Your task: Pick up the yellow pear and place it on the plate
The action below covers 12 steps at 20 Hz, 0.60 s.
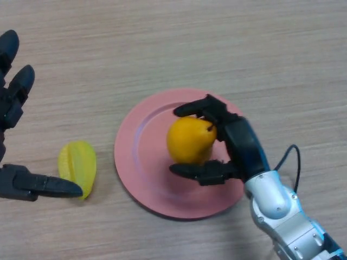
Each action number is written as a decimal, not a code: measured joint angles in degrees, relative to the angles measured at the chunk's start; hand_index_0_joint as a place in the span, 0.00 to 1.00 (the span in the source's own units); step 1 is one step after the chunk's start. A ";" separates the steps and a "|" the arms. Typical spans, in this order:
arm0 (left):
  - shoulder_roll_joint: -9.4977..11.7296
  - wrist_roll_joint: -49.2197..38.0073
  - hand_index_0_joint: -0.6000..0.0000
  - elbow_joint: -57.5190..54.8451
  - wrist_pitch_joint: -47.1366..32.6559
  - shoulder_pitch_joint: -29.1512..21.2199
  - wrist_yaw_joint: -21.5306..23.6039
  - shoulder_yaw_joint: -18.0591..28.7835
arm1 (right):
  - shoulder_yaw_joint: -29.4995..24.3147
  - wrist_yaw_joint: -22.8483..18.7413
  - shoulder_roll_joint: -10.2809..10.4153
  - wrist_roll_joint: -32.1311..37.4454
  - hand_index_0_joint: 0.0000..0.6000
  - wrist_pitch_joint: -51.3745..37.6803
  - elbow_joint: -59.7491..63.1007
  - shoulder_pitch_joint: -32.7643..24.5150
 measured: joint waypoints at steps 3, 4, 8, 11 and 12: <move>-0.06 -0.01 1.00 -0.01 0.00 0.56 -0.05 1.06 | 0.94 0.31 -0.08 -0.12 0.50 1.66 0.05 1.22; -0.09 0.00 1.00 -0.01 0.00 0.59 -0.08 1.53 | 0.91 0.30 -0.08 -0.88 0.25 2.01 0.78 1.16; -0.16 0.67 1.00 -0.02 0.00 0.60 -0.18 2.43 | 0.99 0.28 -0.09 -6.71 0.00 4.48 4.93 0.30; -1.35 0.66 1.00 -0.01 -0.06 0.90 -0.56 2.37 | 0.99 0.26 -0.09 -6.72 0.00 4.48 4.74 0.22; -1.39 0.66 1.00 -0.01 -0.07 0.95 -0.56 2.37 | 0.93 0.38 -0.09 -6.74 0.00 4.73 3.71 0.31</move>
